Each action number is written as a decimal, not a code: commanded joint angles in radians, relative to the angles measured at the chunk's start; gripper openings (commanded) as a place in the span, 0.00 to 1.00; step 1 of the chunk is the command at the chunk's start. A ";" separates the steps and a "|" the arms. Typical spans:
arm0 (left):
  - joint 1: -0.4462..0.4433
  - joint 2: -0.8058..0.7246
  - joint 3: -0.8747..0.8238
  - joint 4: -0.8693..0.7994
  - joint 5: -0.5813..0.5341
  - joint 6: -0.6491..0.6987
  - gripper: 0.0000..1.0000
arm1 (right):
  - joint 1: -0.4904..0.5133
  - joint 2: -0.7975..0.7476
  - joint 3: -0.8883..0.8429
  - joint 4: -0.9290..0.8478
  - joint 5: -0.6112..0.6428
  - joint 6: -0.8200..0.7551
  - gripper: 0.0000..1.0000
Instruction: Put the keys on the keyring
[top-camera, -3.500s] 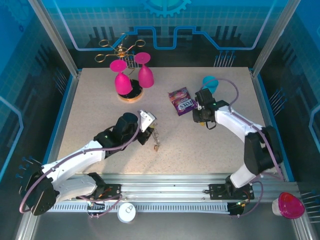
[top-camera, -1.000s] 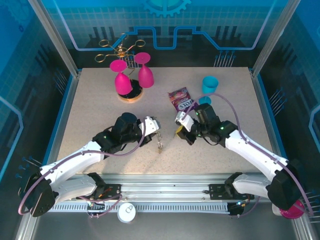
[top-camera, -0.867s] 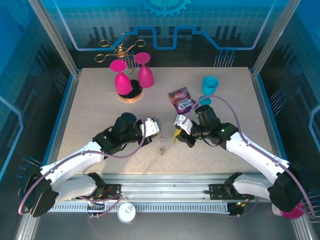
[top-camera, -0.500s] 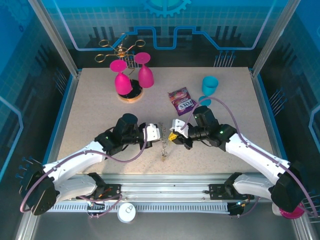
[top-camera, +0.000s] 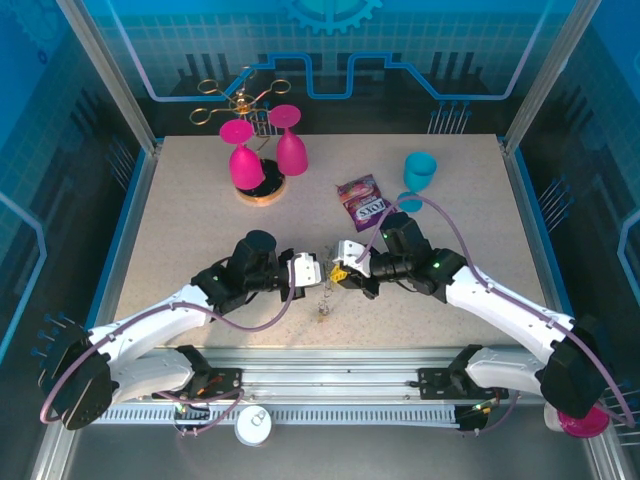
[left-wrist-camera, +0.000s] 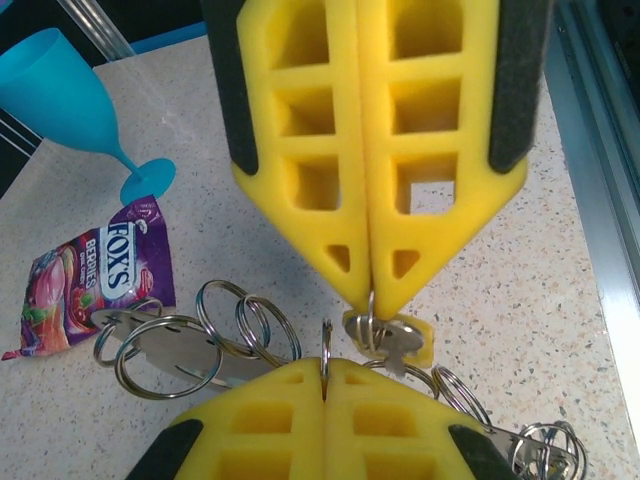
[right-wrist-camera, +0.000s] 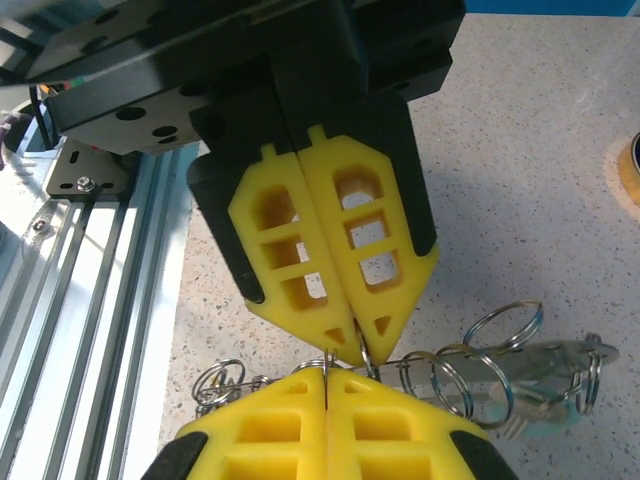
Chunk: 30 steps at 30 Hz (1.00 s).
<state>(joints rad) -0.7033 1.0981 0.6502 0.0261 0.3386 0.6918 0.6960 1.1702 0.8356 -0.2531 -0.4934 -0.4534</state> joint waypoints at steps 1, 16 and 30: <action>-0.006 -0.012 -0.004 0.044 0.034 0.028 0.00 | 0.017 0.012 0.014 0.034 0.035 0.001 0.00; -0.038 -0.028 -0.032 0.109 -0.060 0.072 0.00 | 0.017 0.053 0.038 0.072 0.284 0.210 0.00; -0.095 -0.036 -0.112 0.281 -0.247 0.225 0.00 | 0.006 0.101 0.130 0.008 0.222 0.365 0.00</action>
<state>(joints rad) -0.7681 1.0859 0.5640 0.2317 0.0769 0.8566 0.7143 1.2602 0.9138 -0.2684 -0.2775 -0.1299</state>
